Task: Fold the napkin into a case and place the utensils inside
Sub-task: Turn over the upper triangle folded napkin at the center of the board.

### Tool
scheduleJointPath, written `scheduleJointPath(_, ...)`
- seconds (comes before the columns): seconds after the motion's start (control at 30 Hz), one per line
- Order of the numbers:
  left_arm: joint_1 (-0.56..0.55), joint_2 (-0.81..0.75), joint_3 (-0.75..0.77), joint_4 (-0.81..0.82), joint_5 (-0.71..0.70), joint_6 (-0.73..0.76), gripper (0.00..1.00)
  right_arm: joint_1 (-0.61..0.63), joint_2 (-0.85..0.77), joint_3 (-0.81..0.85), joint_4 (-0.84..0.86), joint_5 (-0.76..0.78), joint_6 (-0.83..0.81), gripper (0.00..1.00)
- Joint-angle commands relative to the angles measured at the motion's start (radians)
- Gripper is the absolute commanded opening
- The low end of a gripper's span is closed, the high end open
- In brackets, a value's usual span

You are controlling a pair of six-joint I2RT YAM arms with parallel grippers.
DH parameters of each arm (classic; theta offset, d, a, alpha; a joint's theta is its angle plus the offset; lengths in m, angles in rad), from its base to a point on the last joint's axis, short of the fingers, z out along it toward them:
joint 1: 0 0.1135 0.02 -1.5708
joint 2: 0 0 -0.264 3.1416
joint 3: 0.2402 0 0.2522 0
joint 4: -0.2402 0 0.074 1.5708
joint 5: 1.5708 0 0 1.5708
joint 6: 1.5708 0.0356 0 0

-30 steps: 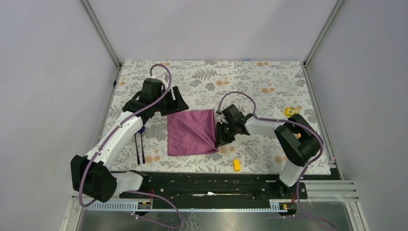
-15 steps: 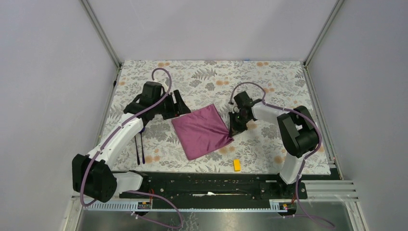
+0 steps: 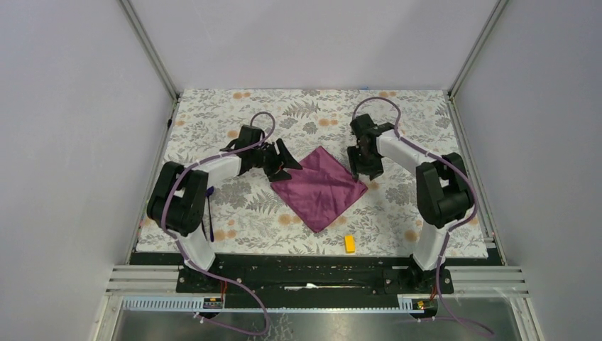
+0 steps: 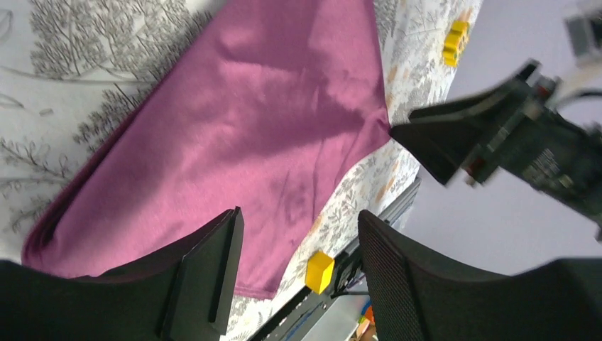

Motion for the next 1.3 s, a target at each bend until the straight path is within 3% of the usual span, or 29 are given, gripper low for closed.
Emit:
scheduleJointPath(0.0, 0.007, 0.059, 0.106, 0.048, -0.009, 0.0, 0.64, 0.004, -0.128, -0.004, 0.022, -0.167, 0.046, 0.59)
scheduleJointPath(0.17, 0.024, 0.096, 0.115, -0.061, -0.104, 0.08, 0.61, -0.002, -0.108, -0.071, 0.135, -0.312, 0.094, 0.37)
scheduleJointPath(0.43, 0.032, 0.15, 0.1, -0.17, -0.263, 0.185, 0.6, -0.064, -0.074, -0.208, 0.234, -0.206, 0.091, 0.34)
scheduleJointPath(0.7, 0.012, 0.112, 0.118, -0.238, -0.361, 0.243, 0.6, -0.062, -0.121, -0.208, 0.201, -0.15, 0.057, 0.36)
scheduleJointPath(0.9, 0.002, 0.008, 0.091, -0.222, -0.212, 0.211, 0.64, -0.062, -0.169, -0.197, 0.207, -0.228, 0.064, 0.42)
scheduleJointPath(1.27, 0.035, 0.054, 0.014, -0.219, -0.296, 0.25, 0.65, -0.064, -0.111, -0.23, 0.238, -0.111, 0.067, 0.5)
